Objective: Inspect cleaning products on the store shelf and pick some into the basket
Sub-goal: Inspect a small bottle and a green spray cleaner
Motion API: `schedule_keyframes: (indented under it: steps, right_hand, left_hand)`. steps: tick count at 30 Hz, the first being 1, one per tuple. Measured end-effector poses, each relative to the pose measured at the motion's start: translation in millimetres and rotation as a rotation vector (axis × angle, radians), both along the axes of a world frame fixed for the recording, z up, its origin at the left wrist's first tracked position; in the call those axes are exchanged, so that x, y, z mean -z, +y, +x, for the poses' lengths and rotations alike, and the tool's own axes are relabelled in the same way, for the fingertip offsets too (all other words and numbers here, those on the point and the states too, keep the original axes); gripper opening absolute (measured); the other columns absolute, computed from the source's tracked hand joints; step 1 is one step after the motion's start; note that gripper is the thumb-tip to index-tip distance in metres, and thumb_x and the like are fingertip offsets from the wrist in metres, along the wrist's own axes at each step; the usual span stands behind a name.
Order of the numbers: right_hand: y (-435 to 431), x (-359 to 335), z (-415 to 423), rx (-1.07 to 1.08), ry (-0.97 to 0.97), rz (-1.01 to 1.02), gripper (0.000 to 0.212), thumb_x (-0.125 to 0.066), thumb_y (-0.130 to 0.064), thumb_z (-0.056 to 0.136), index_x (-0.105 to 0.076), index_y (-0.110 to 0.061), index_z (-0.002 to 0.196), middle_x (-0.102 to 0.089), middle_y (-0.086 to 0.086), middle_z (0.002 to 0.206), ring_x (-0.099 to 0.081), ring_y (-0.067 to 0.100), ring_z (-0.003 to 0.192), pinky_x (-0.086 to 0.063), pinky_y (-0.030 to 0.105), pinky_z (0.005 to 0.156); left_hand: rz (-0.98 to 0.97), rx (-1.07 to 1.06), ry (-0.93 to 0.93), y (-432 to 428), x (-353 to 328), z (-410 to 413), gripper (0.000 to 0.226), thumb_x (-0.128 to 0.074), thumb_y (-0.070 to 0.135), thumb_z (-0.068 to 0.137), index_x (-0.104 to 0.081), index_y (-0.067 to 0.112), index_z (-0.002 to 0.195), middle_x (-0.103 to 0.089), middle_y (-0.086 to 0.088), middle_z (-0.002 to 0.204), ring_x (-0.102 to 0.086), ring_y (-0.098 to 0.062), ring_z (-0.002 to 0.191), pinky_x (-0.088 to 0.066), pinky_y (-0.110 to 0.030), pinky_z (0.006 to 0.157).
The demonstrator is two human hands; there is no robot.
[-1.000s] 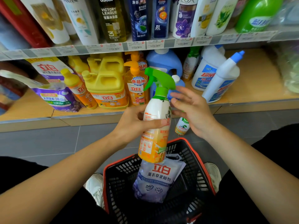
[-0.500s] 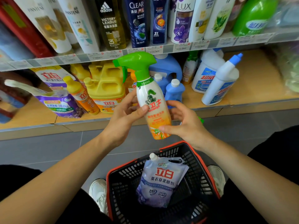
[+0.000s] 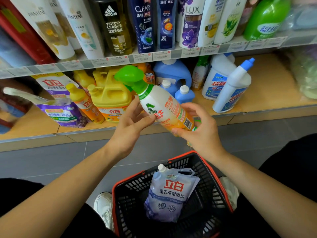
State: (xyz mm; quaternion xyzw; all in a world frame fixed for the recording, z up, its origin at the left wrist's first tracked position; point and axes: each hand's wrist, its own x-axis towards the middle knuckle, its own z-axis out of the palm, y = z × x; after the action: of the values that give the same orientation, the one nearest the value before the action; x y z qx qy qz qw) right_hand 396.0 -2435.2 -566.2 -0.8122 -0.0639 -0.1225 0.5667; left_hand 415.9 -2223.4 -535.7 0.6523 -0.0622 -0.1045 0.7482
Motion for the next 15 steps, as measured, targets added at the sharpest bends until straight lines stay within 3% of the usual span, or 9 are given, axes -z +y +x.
schedule_keyframes:
  steps: [2, 4, 8, 15]
  right_hand:
    - [1, 1, 1, -0.054, 0.08, 0.126, 0.06, -0.089, -0.016, 0.07, -0.06, -0.03, 0.121, -0.066, -0.011, 0.119, -0.062, 0.009, 0.112, -0.053, 0.031, 0.091]
    - [4, 4, 1, -0.118, 0.16, 0.264, 0.052, -0.086, -0.015, 0.073, -0.062, -0.034, 0.115, -0.069, -0.007, 0.118, -0.065, 0.014, 0.11, -0.053, 0.037, 0.091]
    - [11, 3, 2, -0.26, 0.413, 0.733, 0.043, -0.075, -0.01, 0.08, -0.064, -0.024, 0.12, -0.064, 0.0, 0.128, -0.069, 0.023, 0.105, -0.058, 0.042, 0.078]
    - [6, -7, 11, -0.338, 0.548, 0.876, 0.037, -0.055, -0.025, 0.096, -0.062, -0.024, 0.133, -0.066, 0.007, 0.13, -0.066, 0.024, 0.115, -0.058, 0.047, 0.085]
  left_hand:
    - [-0.037, -0.041, 0.015, 1, -3, 2, 0.062, -0.071, 0.003, 0.086, -0.044, 0.008, 0.142, -0.06, -0.019, 0.137, -0.061, -0.03, 0.116, -0.05, -0.05, 0.105]
    - [-0.063, -0.035, 0.011, 3, -6, 4, 0.058, -0.065, 0.003, 0.083, -0.045, 0.012, 0.137, -0.064, -0.018, 0.13, -0.064, -0.029, 0.11, -0.053, -0.048, 0.098]
    - [-0.01, -0.018, -0.068, 8, -12, 7, 0.058, -0.065, -0.011, 0.085, -0.044, 0.007, 0.136, -0.069, -0.016, 0.119, -0.07, -0.026, 0.098, -0.059, -0.043, 0.088]
    - [0.19, -0.054, -0.234, 8, -15, 5, 0.062, -0.071, -0.01, 0.086, -0.05, 0.006, 0.141, -0.065, -0.009, 0.125, -0.07, -0.022, 0.101, -0.06, -0.041, 0.089]
